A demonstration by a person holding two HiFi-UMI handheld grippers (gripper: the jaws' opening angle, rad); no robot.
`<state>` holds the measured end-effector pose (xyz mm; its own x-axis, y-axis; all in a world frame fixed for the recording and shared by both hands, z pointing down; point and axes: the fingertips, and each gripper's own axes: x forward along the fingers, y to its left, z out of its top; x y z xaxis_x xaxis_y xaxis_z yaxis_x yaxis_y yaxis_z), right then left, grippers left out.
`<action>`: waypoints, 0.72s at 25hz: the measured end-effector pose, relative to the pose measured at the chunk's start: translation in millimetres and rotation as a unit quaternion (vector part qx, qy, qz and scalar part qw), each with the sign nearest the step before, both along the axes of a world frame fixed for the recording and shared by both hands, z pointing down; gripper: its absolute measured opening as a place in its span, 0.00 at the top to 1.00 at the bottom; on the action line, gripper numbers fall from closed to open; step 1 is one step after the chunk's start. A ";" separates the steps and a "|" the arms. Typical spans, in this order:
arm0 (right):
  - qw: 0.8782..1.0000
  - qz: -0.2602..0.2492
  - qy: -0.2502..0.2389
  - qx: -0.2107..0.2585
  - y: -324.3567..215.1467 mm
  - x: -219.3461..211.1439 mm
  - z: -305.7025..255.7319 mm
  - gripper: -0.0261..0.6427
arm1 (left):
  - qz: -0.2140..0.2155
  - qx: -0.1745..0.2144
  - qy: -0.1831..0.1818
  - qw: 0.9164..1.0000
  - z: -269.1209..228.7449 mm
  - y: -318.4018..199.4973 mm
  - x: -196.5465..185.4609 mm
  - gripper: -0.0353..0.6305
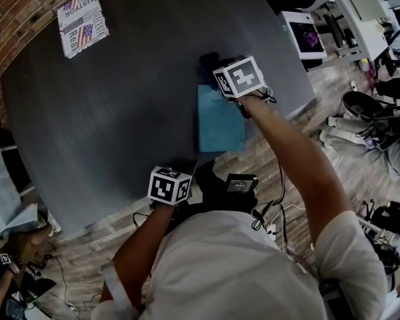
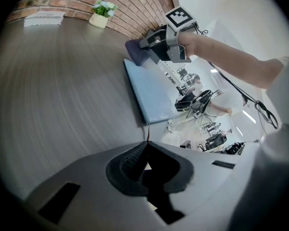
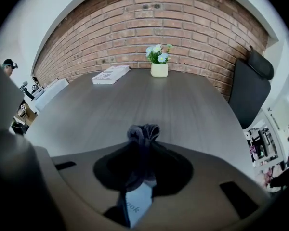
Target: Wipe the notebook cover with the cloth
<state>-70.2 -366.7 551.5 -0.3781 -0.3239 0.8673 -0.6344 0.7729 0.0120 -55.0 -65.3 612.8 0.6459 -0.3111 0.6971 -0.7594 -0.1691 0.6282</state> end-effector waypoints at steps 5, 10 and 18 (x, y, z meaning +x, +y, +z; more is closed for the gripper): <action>0.999 0.015 -0.032 0.008 1.4 5.8 -25.2 0.82 | -0.009 0.026 0.013 1.000 -11.3 -2.1 -3.6 0.94; 0.998 0.030 -0.056 0.015 10.5 18.5 -45.9 0.82 | -0.022 0.055 0.021 0.998 -28.3 -9.1 -8.1 0.94; 0.995 0.056 -0.080 0.022 33.8 40.0 -65.6 0.82 | -0.034 0.088 0.039 0.995 -55.1 -23.1 -16.5 0.94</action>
<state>-30.2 -332.9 486.0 -0.4697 -0.4084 0.7827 -0.7136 0.6976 -0.0642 -71.5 -88.4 557.7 0.6701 -0.4676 0.5765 -0.7223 -0.2318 0.6515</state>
